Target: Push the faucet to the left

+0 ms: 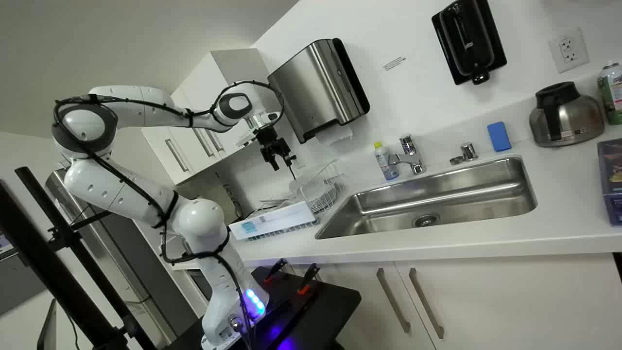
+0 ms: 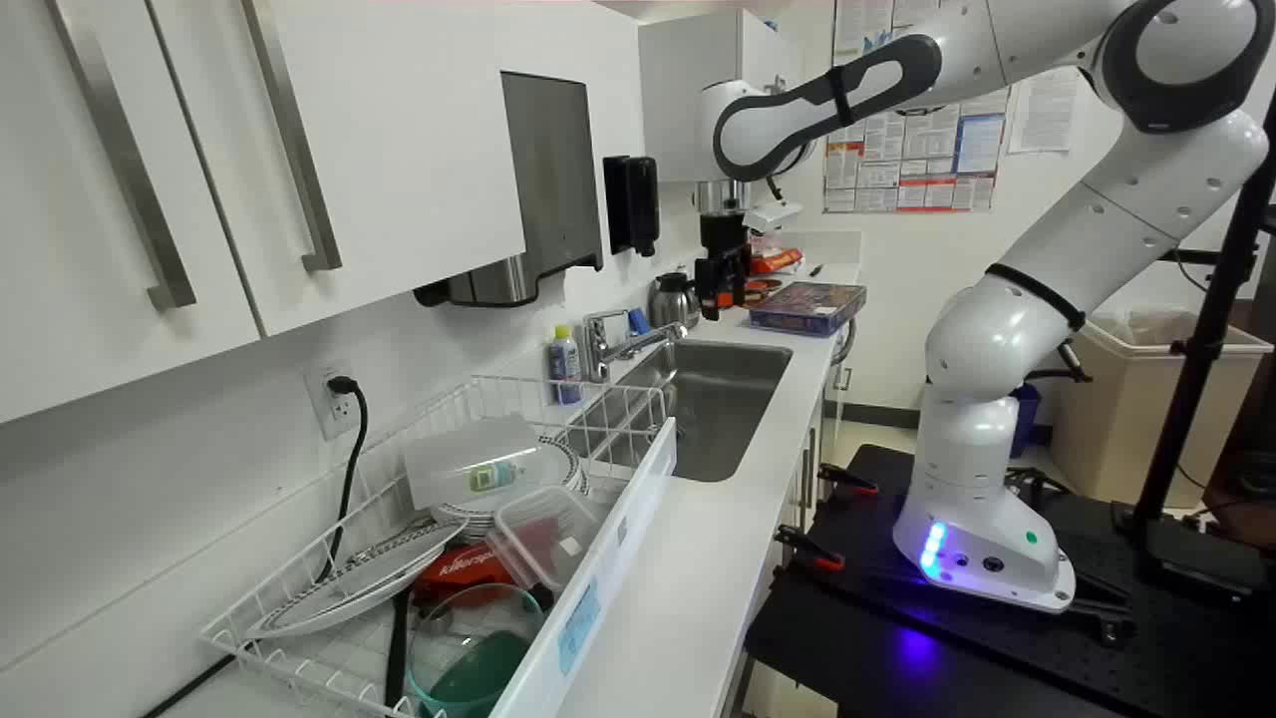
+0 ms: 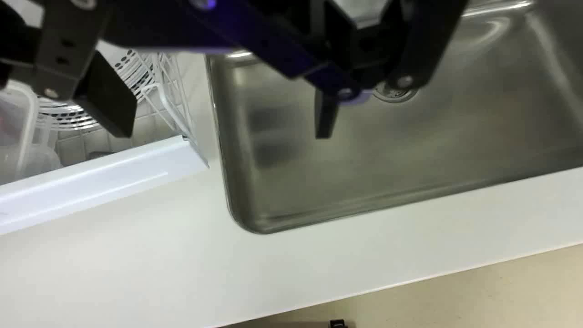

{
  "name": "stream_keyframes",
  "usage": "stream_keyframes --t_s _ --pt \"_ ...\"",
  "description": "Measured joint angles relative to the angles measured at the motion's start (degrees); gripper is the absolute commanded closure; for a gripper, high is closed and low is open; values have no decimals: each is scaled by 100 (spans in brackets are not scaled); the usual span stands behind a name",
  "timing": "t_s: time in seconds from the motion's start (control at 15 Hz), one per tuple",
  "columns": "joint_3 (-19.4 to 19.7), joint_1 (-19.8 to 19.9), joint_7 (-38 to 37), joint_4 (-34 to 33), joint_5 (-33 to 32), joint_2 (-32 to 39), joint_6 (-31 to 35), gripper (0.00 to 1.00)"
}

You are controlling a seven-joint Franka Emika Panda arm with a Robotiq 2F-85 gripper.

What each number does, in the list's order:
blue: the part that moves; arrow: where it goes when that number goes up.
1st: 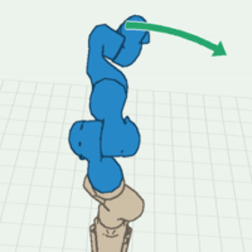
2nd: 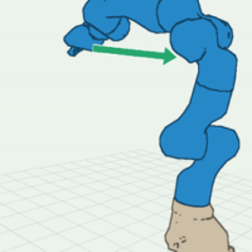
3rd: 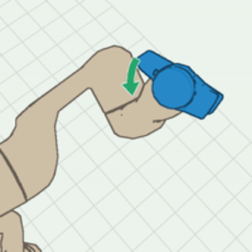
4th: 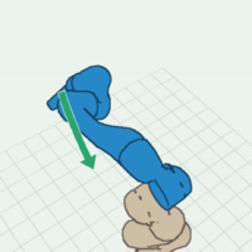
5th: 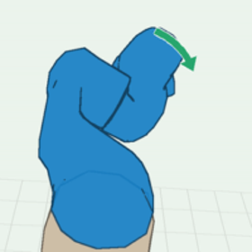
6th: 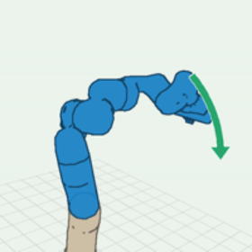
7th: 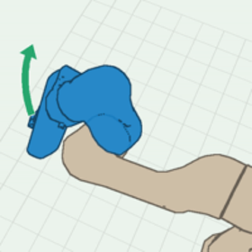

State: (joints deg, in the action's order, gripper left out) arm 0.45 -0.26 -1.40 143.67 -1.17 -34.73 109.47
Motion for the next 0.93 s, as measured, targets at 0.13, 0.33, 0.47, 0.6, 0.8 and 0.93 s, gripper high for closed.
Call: stream_keyframes --t_s 0.13,0.33,0.47,0.6,0.8,0.93 --pt "0 0 0 0 0 0 0 0" --pt "0 0 0 0 0 0 0 0" --pt "0 0 0 0 0 0 0 0" --pt "0 0 0 0 0 0 0 0" --pt "0 12 -14 0 -16 5 25 0" --pt "19 132 -40 2 -181 75 229 0"
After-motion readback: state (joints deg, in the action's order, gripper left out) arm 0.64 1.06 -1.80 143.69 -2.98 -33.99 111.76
